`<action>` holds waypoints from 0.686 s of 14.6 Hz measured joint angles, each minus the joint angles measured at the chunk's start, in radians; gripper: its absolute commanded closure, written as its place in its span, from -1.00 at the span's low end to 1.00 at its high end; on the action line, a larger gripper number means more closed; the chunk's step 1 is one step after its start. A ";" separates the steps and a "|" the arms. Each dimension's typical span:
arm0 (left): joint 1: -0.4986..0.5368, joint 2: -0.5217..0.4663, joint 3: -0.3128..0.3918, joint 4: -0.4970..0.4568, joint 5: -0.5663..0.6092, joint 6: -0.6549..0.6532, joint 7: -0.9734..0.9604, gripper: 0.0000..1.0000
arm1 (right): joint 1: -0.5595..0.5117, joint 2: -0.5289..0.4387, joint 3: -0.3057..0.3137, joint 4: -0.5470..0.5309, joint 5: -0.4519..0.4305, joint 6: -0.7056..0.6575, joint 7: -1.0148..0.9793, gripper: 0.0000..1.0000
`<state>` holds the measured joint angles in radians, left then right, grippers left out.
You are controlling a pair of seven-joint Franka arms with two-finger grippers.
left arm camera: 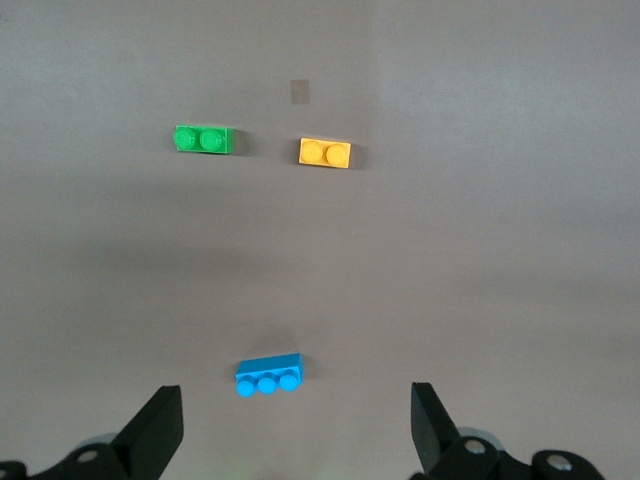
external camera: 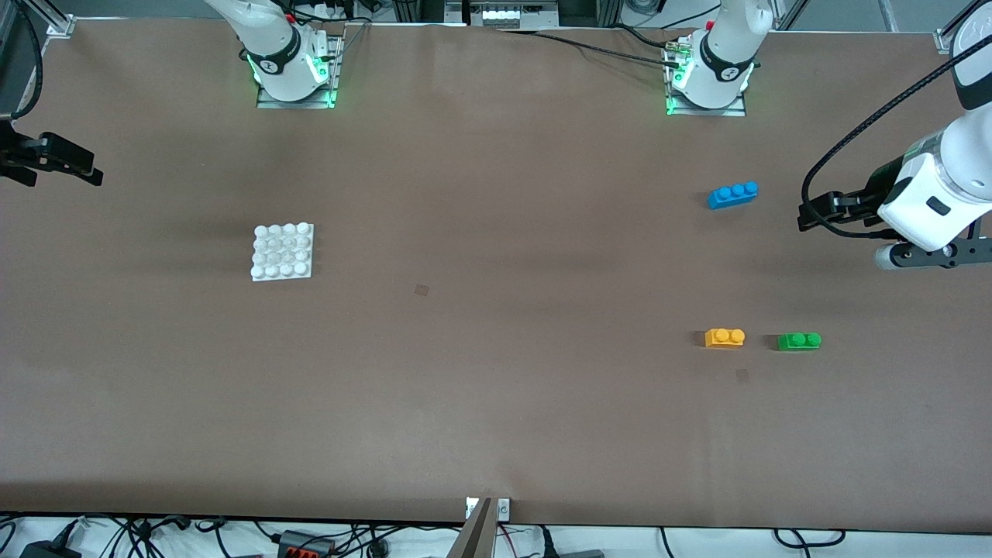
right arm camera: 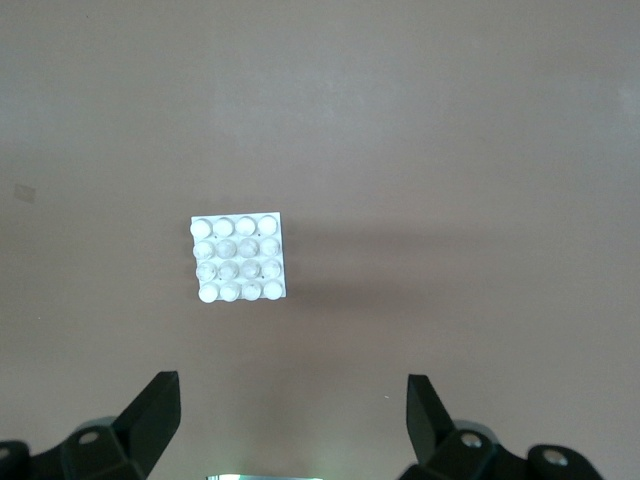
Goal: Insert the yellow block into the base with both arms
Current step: 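Move the right gripper toward the white base plate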
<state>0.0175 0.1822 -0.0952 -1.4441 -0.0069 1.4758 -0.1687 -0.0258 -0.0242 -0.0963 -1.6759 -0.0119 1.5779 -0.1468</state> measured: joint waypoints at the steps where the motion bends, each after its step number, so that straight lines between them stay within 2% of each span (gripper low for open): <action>1: 0.000 0.000 0.000 0.000 0.000 0.000 0.000 -1.00 | 0.001 0.000 0.000 0.000 0.000 -0.001 0.000 -1.00; 10: 0.000 0.000 0.000 0.000 0.000 0.000 0.000 -1.00 | 0.002 0.000 0.003 0.003 0.000 -0.015 0.001 -1.00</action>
<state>0.0173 0.1822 -0.0947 -1.4441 -0.0069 1.4758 -0.1687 -0.0234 -0.0242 -0.0930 -1.6728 -0.0119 1.5631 -0.1462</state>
